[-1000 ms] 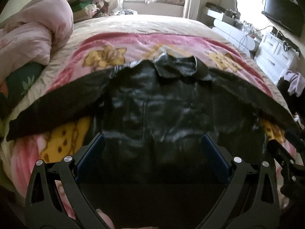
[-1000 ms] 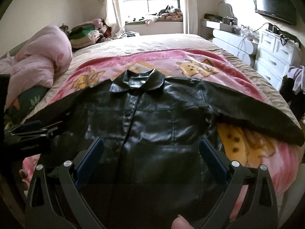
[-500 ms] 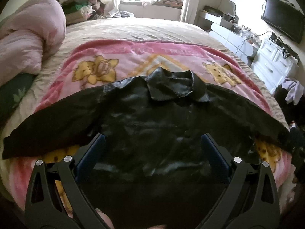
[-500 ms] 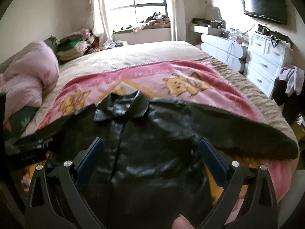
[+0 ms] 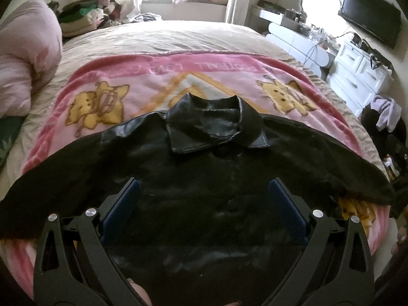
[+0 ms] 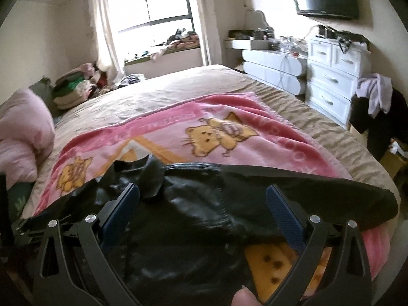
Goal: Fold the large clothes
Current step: 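Grasp the jacket sleeve with the right gripper and lift it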
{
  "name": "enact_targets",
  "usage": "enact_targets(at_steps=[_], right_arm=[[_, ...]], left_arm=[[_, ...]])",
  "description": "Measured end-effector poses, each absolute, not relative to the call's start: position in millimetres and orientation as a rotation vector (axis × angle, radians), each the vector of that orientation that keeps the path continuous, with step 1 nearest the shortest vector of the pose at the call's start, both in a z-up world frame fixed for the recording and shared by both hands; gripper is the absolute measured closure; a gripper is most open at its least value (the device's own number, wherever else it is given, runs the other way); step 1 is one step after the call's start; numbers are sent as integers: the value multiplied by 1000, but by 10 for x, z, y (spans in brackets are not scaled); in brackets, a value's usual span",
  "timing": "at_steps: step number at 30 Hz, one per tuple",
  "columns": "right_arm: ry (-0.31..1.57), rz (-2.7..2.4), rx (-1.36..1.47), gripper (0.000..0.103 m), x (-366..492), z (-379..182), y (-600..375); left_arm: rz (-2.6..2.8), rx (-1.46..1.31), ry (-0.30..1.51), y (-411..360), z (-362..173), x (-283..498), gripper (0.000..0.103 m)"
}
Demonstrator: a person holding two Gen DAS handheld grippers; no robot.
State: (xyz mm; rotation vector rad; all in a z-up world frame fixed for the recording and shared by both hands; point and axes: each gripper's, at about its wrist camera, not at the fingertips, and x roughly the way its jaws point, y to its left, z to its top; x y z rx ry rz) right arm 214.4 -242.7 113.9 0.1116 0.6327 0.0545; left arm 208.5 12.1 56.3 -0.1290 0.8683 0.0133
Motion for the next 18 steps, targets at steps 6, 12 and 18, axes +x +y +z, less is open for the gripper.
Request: enact_targets(at_steps=[6,12,18], right_arm=[[643,-31,173,4,2319,961,-2760],[667,-161,212,4,2420,717,-3157],[689,-276,273,4,2454,517,-3529]], left_arm=[[-42,-138,870,55,413,2221,9],[-77,-125,899,-33,206,2314,9],[-90,-110,931,-104,-35,2370,9]])
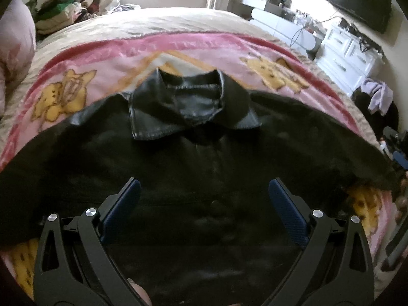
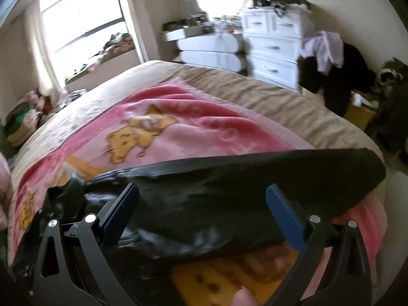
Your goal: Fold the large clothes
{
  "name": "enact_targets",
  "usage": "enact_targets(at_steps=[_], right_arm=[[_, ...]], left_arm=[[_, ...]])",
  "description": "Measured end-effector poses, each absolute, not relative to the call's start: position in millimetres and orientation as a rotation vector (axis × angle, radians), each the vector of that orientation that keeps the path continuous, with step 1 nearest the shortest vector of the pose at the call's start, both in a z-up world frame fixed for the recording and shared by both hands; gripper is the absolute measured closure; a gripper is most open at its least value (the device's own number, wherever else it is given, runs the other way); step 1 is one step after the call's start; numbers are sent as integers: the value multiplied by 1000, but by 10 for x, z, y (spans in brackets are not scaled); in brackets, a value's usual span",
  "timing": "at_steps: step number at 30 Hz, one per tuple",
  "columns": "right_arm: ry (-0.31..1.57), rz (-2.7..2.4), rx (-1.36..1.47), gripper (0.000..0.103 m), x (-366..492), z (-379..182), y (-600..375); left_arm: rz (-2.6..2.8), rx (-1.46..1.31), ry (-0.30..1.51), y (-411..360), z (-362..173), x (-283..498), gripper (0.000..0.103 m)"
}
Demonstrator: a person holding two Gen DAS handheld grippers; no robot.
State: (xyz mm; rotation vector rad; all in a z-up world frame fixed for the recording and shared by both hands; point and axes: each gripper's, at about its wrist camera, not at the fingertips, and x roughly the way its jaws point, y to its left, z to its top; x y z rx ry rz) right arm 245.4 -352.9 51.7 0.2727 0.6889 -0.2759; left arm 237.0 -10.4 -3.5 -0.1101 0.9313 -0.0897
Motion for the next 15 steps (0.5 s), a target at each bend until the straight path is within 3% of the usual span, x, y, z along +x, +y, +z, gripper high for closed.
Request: enact_targets(at_steps=[15], right_arm=[[705,-615,626,4,2206,11,-4737]], left_arm=[[-202,-46,987,-525,-312,2260,9]])
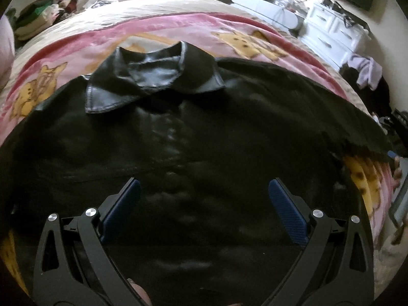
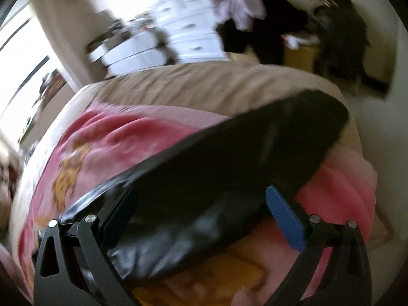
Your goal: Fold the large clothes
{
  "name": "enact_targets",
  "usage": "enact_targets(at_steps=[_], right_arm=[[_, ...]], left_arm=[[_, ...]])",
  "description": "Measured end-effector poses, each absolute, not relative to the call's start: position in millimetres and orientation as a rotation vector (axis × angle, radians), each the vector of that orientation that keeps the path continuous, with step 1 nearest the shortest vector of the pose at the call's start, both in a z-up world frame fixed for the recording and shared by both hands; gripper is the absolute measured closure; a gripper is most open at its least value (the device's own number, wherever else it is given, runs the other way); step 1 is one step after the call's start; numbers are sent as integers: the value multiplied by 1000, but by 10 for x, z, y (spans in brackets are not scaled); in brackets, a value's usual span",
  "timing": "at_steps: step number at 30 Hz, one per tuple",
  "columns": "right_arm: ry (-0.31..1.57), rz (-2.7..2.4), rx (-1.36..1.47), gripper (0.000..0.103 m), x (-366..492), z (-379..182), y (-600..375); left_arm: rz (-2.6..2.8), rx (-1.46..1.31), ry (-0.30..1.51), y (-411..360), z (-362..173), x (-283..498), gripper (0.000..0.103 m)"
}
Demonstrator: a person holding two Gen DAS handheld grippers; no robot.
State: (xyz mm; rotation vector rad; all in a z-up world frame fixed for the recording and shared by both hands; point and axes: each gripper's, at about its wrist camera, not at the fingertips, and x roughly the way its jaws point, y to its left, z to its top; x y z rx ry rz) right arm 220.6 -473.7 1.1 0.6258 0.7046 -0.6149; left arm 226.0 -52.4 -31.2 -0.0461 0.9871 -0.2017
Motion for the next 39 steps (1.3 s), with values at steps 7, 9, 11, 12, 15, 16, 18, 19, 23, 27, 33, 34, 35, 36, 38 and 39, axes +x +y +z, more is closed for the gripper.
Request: enact_targets(at_steps=[7,9,11,12,15,16,18,19,23,27,33,34,35,36,38,39], right_arm=[[692,-688,829,4,2041,-234,-5196],[688,-689,900,4,2027,-334,-5342],[671,-676,948,4,2041,-401,-5443],[662,-676,970,4,2046,-425,-5497],[592,-633,994,4,2046,-427,-5547],[568,-609,982,7,2057,-419,-5541],[521,-551,971,44,2074,-397,-5538],[511,-527,978,62,2083,-394,-5528],[439,-405,962,86,2092,-236,-5410],[370,-235,876,92,2164,98,-5157],[308,10,648,92,2359,647,-4480],[304,52,602,92,2379,715,-4322],[302,84,558,92,2398,766,-4182],[302,110,523,92,2412,806,-4068],[311,196,452,92,2444,869,-3758],[318,232,433,92,2435,879,-3632]], left_arm=[[-216,-67,972,-533,-309,2234,9],[-208,-70,971,-510,-317,2250,9],[-199,-86,984,-469,-342,2280,9],[-194,-99,988,-438,-345,2293,9],[-199,-125,978,-365,-269,2292,9],[-198,-129,969,-343,-234,2294,9],[-190,-144,946,-283,-147,2293,9],[-186,-155,934,-251,-106,2292,9],[-180,-190,917,-150,12,2302,9],[-158,-210,902,-22,127,2305,9],[-135,-265,864,245,359,2277,9],[-130,-277,855,284,390,2276,9],[-130,-289,850,328,418,2277,9],[-131,-297,849,354,435,2273,9],[-139,-328,844,433,472,2269,9],[-152,-353,841,475,484,2267,9]])
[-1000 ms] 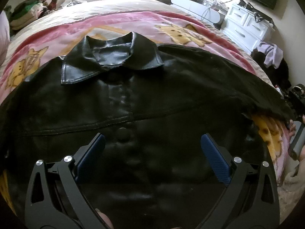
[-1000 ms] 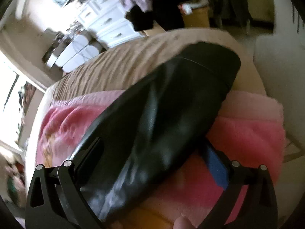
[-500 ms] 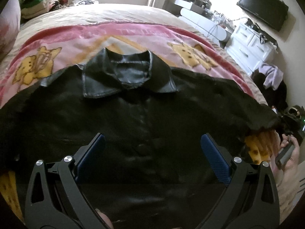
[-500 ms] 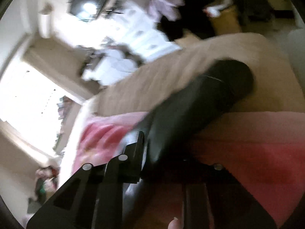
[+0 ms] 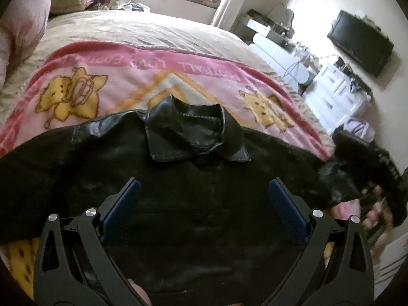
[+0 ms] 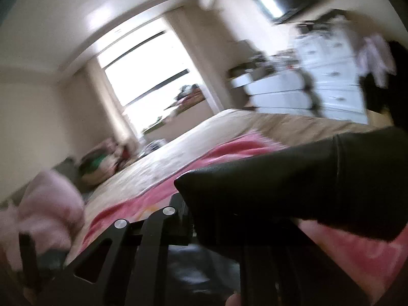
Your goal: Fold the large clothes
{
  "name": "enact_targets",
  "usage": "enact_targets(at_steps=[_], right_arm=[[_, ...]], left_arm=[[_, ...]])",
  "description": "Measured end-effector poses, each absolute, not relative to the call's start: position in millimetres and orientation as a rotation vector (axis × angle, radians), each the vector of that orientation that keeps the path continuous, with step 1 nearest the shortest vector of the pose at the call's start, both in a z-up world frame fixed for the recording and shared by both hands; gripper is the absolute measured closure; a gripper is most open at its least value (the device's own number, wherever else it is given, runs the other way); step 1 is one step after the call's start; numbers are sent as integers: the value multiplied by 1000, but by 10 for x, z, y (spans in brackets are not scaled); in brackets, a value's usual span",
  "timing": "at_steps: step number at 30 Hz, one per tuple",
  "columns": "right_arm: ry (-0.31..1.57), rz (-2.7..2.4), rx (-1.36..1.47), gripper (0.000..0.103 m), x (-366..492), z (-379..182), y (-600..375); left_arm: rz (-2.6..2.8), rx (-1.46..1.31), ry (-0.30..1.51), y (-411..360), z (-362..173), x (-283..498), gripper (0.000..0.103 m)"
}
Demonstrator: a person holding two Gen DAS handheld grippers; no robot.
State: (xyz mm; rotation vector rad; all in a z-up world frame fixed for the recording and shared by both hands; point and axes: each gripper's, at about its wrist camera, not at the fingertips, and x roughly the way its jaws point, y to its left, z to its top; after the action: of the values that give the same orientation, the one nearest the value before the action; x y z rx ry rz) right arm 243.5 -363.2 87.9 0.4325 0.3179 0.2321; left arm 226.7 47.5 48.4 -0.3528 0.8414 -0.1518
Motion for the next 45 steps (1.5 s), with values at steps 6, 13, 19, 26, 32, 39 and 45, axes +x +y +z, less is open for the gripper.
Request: enact_targets(at_steps=[6,13,19,26,32,39,45], right_arm=[[401,422,259,92,2494,825,-2792],[554,598,87,92,2458,540,-1868],[744,671,51,85,2456,150,-1429],[869,610,101,28,2436,-52,-1463],[793,393,353,5,2175,24,-1977],[658,454,363,70,2194,230,-1957],[589,745,121,18,1770,428,-1398]], left_arm=[[-274,-489,836,581,505,2283,9],[-288,-534,816,683,539,2265,9],[-268,-566,844,770,450,2306,9],[-283,-618,935,760,188,2412,9],[-294,-637,950,753,146,2430,9],[-279,-608,906,815,325,2327,9],[-263,-666,848,1105,416,2234,9]])
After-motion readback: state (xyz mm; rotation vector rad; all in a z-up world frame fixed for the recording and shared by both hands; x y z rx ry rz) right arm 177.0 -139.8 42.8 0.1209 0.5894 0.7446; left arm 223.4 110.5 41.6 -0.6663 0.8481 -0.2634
